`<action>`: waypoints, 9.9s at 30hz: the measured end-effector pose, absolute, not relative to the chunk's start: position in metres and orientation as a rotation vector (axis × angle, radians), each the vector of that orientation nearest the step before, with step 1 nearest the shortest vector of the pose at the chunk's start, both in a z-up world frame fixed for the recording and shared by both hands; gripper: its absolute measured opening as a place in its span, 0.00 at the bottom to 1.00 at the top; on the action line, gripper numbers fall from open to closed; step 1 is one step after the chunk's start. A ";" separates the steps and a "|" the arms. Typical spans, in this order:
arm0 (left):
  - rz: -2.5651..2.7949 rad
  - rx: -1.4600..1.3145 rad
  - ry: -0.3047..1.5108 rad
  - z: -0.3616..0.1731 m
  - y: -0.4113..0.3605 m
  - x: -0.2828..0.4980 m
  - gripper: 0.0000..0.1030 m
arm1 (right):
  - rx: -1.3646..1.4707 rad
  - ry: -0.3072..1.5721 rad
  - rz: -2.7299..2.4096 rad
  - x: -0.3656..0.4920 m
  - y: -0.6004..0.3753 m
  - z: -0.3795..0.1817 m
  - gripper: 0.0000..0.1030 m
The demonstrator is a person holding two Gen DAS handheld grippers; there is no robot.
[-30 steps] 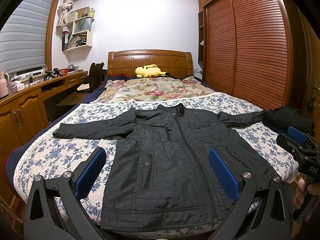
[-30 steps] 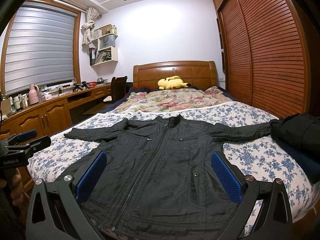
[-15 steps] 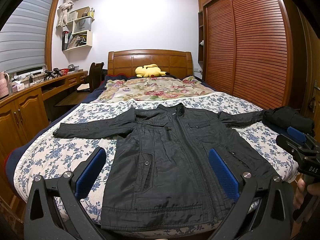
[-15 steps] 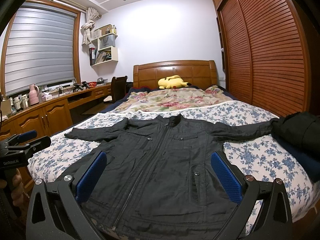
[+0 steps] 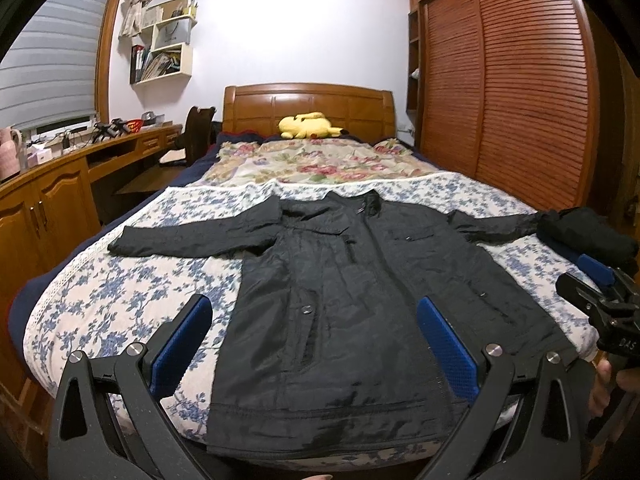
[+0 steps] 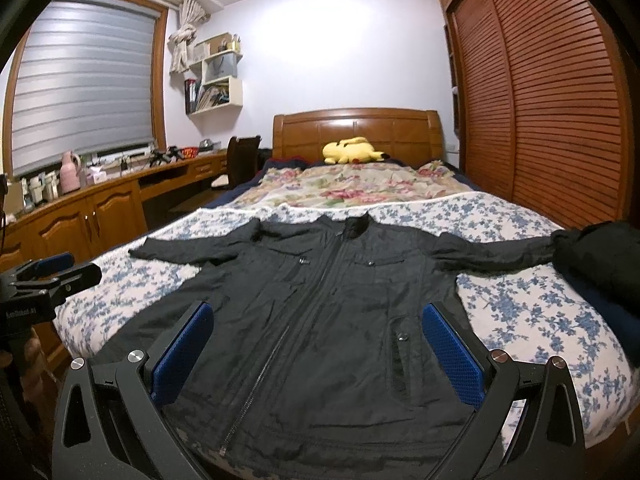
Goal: Fold large clothes
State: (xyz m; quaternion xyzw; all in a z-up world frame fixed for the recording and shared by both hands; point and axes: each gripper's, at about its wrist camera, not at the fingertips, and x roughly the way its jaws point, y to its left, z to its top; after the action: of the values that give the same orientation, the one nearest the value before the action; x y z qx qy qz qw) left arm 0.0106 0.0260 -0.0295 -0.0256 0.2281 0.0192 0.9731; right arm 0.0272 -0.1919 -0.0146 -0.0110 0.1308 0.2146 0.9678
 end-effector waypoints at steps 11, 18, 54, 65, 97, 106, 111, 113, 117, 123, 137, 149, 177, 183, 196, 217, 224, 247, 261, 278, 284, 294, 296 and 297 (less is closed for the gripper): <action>0.098 -0.077 0.527 -0.063 0.062 0.037 1.00 | -0.064 0.333 0.485 0.079 -0.169 -0.025 1.00; 0.077 -0.107 0.557 -0.073 0.087 0.057 1.00 | -0.089 0.328 0.517 0.116 -0.150 -0.027 1.00; 0.135 -0.204 0.702 -0.109 0.244 0.200 1.00 | -0.226 0.582 0.728 0.242 -0.075 -0.065 1.00; 0.055 -0.307 0.759 -0.126 0.263 0.281 0.66 | -0.237 0.587 0.717 0.243 -0.044 -0.071 1.00; 0.109 -0.574 0.860 -0.168 0.314 0.334 0.02 | -0.247 0.578 0.719 0.243 -0.039 -0.076 1.00; 0.119 -0.516 0.813 -0.142 0.308 0.327 0.00 | -0.245 0.573 0.718 0.242 -0.040 -0.077 1.00; 0.183 -0.509 0.849 -0.144 0.317 0.320 0.37 | -0.249 0.569 0.719 0.241 -0.039 -0.077 1.00; 0.189 -0.525 0.884 -0.151 0.322 0.321 0.47 | -0.250 0.568 0.720 0.241 -0.039 -0.077 1.00; 0.215 -0.522 0.923 -0.163 0.327 0.327 0.62 | -0.253 0.572 0.722 0.242 -0.039 -0.077 1.00; 0.258 -0.583 0.900 -0.167 0.337 0.345 0.63 | -0.253 0.573 0.723 0.242 -0.039 -0.077 1.00; 0.286 -0.407 0.856 -0.148 0.311 0.359 0.06 | -0.251 0.579 0.728 0.244 -0.039 -0.078 1.00; 0.052 -0.184 0.713 -0.018 0.173 0.315 0.05 | -0.214 0.550 0.714 0.235 -0.068 -0.065 1.00; -0.066 -0.099 0.656 -0.039 0.099 0.176 0.62 | -0.193 0.521 0.614 0.239 -0.102 -0.061 1.00; -0.002 -0.112 0.621 -0.048 0.127 0.157 0.62 | -0.207 0.532 0.596 0.243 -0.099 -0.067 1.00; 0.084 -0.163 0.578 -0.066 0.169 0.119 0.62 | -0.263 0.535 0.583 0.243 -0.091 -0.068 1.00; 0.185 -0.184 0.548 -0.075 0.222 0.073 0.62 | -0.487 0.510 0.736 0.234 0.041 -0.012 1.00; 0.185 -0.185 0.546 -0.077 0.231 0.063 0.62 | -0.547 0.583 0.761 0.255 0.084 -0.029 0.95; 0.172 -0.144 0.505 -0.073 0.214 0.067 0.62 | -0.362 0.412 0.764 0.235 -0.021 0.024 0.09; 0.091 -0.098 0.441 -0.058 0.150 0.104 0.62 | -0.250 0.412 0.499 0.218 -0.134 0.014 0.09; -0.022 -0.091 0.480 -0.058 0.098 0.137 0.62 | -0.314 0.563 0.329 0.258 -0.161 -0.011 0.62; -0.029 -0.092 0.495 -0.060 0.089 0.144 0.62 | -0.319 0.516 0.446 0.236 -0.144 -0.006 0.73; -0.038 -0.084 0.507 -0.063 0.081 0.148 0.62 | -0.397 0.652 0.511 0.270 -0.109 -0.037 0.74; -0.041 -0.081 0.507 -0.063 0.080 0.148 0.62 | -0.443 0.645 0.493 0.276 -0.106 -0.036 0.61; -0.043 -0.081 0.506 -0.063 0.079 0.148 0.62 | -0.457 0.646 0.491 0.277 -0.106 -0.035 0.41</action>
State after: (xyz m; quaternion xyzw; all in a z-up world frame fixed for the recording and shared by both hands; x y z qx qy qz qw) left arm 0.1480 0.0793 -0.0628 -0.0399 0.2503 -0.0213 0.9671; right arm 0.2770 -0.1056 -0.0350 -0.2204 0.3116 0.2368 0.8935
